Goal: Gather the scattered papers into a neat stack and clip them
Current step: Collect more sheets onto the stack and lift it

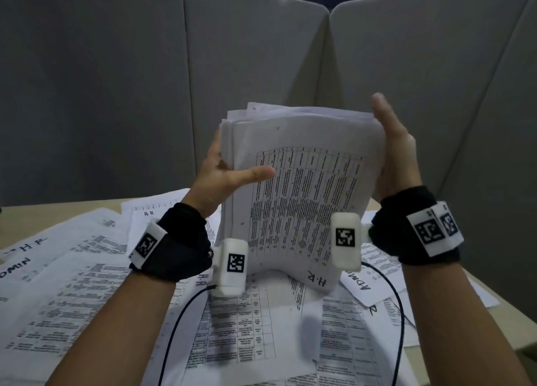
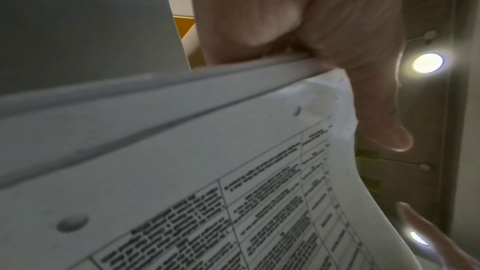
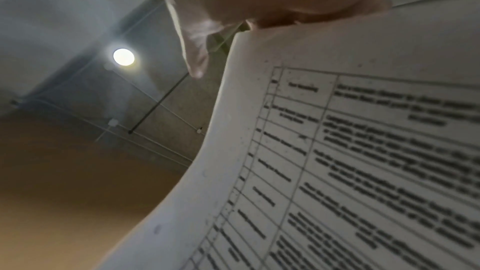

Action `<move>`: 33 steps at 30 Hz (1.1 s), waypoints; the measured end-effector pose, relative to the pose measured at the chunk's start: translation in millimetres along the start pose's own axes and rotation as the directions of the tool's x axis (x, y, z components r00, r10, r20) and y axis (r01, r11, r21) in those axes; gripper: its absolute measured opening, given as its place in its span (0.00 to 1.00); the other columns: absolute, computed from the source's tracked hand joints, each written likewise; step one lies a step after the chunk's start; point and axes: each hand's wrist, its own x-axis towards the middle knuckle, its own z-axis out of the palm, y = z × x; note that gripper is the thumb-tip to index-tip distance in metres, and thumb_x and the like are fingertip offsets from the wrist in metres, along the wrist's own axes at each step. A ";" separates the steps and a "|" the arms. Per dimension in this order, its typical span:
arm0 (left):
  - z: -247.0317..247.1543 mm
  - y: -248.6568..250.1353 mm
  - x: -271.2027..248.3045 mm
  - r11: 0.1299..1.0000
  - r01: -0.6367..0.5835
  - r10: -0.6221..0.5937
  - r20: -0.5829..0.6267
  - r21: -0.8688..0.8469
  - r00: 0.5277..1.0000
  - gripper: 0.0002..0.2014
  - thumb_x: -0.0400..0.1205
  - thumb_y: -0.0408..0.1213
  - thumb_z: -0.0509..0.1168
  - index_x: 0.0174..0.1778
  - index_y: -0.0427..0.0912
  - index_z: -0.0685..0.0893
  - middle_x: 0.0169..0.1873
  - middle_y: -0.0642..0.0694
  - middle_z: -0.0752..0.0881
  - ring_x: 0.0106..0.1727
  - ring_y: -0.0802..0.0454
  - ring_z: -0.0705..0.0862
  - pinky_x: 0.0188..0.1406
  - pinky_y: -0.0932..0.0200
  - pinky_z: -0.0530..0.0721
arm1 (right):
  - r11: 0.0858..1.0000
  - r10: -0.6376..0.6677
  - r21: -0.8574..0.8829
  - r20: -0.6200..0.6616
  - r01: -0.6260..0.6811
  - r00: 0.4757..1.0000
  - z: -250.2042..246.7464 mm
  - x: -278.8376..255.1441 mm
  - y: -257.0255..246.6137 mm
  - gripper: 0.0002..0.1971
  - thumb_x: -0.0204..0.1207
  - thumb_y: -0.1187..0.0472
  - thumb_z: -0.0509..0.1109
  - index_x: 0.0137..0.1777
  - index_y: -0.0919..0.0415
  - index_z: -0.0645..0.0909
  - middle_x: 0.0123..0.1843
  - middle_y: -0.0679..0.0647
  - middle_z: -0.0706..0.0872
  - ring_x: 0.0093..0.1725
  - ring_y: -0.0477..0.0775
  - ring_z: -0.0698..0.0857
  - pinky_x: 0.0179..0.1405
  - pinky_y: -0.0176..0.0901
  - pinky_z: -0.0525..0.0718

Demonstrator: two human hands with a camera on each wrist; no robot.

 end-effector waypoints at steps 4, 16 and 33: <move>9.0 13.2 -0.1 0.997 -0.060 0.061 -0.028 0.047 0.998 0.39 0.58 0.40 0.80 0.66 0.45 0.73 0.54 0.49 0.82 0.51 0.62 0.87 0.43 0.66 0.86 | 0.998 0.054 0.050 -0.096 -0.049 0.994 -0.3 10.4 2.3 0.05 0.65 0.57 0.69 0.32 0.56 0.77 0.31 0.50 0.75 0.29 0.50 0.74 0.29 0.38 0.70; 9.5 16.6 14.6 0.989 -0.144 0.137 -0.228 -0.013 0.964 0.09 0.68 0.30 0.76 0.41 0.38 0.85 0.35 0.52 0.89 0.39 0.57 0.88 0.39 0.65 0.85 | 0.992 -0.048 0.116 -0.073 0.057 0.996 -6.1 5.9 4.6 0.13 0.76 0.58 0.58 0.34 0.60 0.79 0.29 0.51 0.82 0.26 0.49 0.80 0.26 0.33 0.75; -16.9 -64.2 -17.0 0.949 0.216 -0.270 -0.236 -0.229 0.934 0.34 0.52 0.51 0.82 0.53 0.42 0.85 0.47 0.47 0.91 0.52 0.49 0.88 0.56 0.53 0.87 | 0.982 0.171 -0.142 0.369 -0.127 0.913 -35.0 -7.1 123.0 0.37 0.41 0.45 0.87 0.53 0.56 0.83 0.51 0.52 0.91 0.52 0.56 0.89 0.49 0.52 0.88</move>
